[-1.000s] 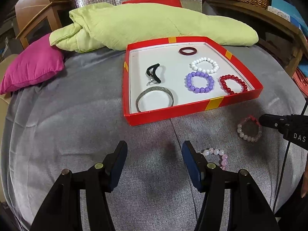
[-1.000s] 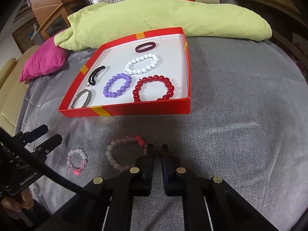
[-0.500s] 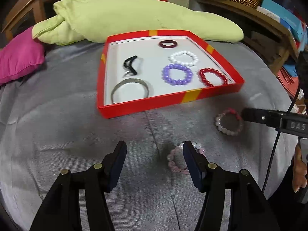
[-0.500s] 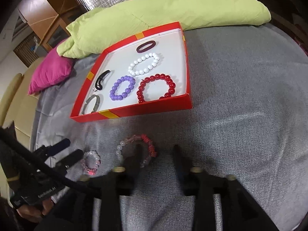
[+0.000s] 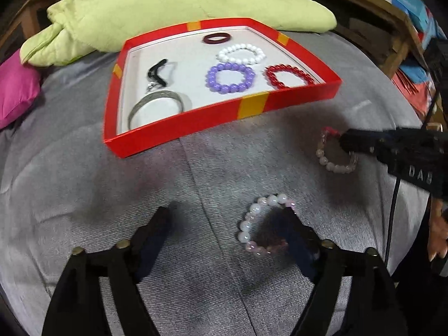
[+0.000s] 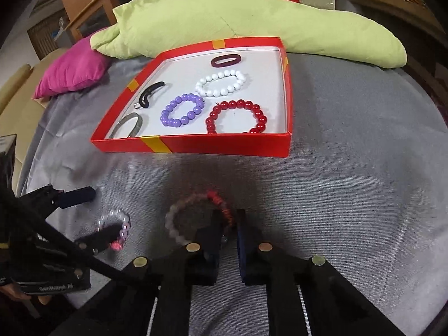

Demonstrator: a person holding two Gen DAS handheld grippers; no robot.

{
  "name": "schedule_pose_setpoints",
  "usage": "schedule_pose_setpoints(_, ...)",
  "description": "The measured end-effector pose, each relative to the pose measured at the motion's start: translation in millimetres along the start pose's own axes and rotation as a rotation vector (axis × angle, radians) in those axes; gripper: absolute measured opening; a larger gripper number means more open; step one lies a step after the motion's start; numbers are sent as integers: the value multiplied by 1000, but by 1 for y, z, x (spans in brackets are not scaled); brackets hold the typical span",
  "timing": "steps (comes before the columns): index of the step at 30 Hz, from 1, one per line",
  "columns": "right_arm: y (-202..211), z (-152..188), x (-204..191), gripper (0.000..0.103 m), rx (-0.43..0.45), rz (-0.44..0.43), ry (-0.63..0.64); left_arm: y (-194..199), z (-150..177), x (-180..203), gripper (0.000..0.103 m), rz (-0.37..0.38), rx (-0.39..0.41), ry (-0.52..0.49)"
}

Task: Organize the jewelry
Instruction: 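Grasp the larger pink-and-white bead bracelet with the left tool while the right tool holds its bracelet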

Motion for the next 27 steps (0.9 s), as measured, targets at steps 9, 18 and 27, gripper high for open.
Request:
schedule_pose_setpoints(9,8,-5,34,11,13,15,-112,6,1,2,87,2,0,-12)
schedule_pose_setpoints(18,23,-5,58,64,29,-94,-211,28,-5,12,87,124,73,-15)
schedule_pose_setpoints(27,26,-1,24,69,62,-88,-31,13,11,22,87,98,-17,-45)
Point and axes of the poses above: each gripper's, at about its wrist camera, not at the fingertips, and y roughly against the way its jaws point, x to its right, z to its underside, the point moved 2 cm from there along -y, roughly the way its jaws point, and after that the axes turned 7 degrees about x, right-handed, at the moved point
